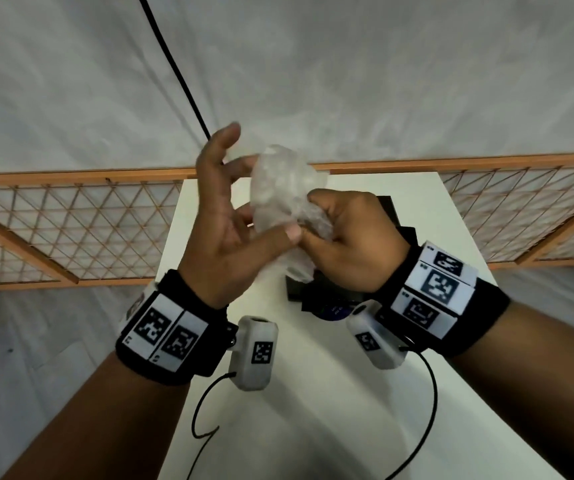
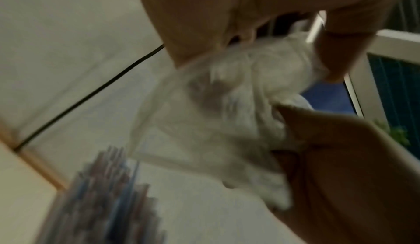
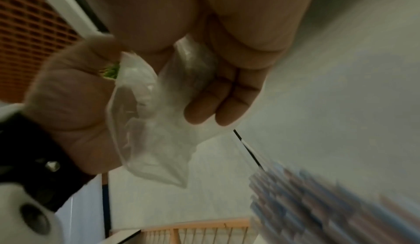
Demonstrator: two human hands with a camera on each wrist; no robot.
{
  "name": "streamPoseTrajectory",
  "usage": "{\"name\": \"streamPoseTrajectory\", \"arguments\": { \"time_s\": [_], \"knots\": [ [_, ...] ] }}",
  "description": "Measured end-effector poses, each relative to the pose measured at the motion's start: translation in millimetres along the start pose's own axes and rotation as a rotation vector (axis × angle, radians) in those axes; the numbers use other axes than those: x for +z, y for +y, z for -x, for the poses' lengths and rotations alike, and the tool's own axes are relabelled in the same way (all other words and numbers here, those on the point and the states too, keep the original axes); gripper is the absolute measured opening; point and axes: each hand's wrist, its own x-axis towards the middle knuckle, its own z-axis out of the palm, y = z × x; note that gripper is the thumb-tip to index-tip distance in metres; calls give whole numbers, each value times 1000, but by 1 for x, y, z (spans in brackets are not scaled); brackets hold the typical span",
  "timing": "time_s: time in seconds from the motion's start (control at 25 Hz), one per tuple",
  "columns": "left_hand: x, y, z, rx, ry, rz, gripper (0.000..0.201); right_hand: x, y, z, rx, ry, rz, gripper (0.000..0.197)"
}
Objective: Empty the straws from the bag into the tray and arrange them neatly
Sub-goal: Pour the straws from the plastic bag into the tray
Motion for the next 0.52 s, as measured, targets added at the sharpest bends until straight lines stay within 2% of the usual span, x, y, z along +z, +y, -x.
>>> {"name": "streamPoseTrajectory", "arguments": {
  "time_s": [0.04,0.12,0.2,0.28,0.36,0.44,0.52],
  "knots": [
    [-1,-2,2,-18,-98,-88,83,4,2,-1,61,-37,-74,19],
    [0,-4,5,-44,-242,-370,83,6,1,-5,189,-114,-290,19],
    [4,-6,7,-56,-242,-551,77,8,0,-7,336,-164,-504,17],
    [8,-8,6,-113,-187,-662,67,10,1,-3,446,-200,-602,20],
    [10,-9,5,-184,-120,-802,53,11,6,5,424,-169,-480,20],
    [6,-10,5,-258,-92,-932,42,6,16,15,343,-69,-230,30],
    [-7,-17,10,-376,-78,-1013,26,-3,32,24,326,-29,-14,27]
  ]
}}
